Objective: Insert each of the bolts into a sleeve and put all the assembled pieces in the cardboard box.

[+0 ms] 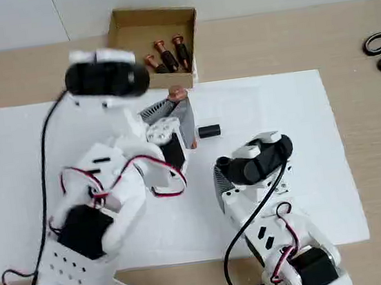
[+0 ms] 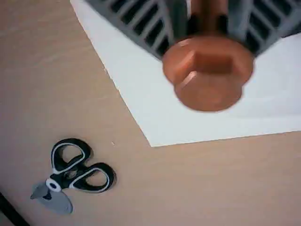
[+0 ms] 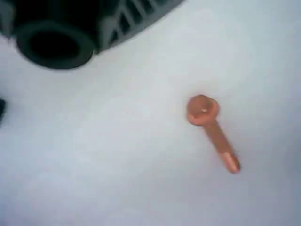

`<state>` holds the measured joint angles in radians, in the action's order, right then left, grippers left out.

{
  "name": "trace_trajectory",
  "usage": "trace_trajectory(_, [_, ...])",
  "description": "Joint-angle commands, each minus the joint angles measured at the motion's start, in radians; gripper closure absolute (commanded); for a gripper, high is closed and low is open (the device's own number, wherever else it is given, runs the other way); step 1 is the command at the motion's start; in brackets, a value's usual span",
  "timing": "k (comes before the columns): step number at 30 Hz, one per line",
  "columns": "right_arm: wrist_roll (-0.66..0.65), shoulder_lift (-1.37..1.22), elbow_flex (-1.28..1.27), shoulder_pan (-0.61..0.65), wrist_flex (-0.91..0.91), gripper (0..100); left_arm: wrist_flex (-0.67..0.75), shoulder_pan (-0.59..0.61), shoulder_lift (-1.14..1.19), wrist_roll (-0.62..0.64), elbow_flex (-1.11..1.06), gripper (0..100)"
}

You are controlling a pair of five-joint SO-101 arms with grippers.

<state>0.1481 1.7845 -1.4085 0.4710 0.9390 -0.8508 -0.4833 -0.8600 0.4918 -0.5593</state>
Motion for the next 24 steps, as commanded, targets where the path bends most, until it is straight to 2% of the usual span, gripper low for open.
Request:
trace_trajectory(1, [0.009,0.001,-0.005,0.015,-0.045,99.5,0.222,-0.005,-0.089,-0.011,-0.179,99])
trace_trajectory(8, [0.008,0.002,-0.005,0.041,-0.045,99.5,0.367,-0.006,-0.091,-0.006,-0.348,99])
trace_trajectory(12, [0.006,0.002,-0.005,0.088,-0.045,99.5,0.364,-0.048,-0.091,-0.006,-0.349,99])
trace_trajectory(24, [0.006,0.002,-0.002,0.091,-0.045,99.5,0.255,-0.091,-0.092,-0.005,-0.341,99])
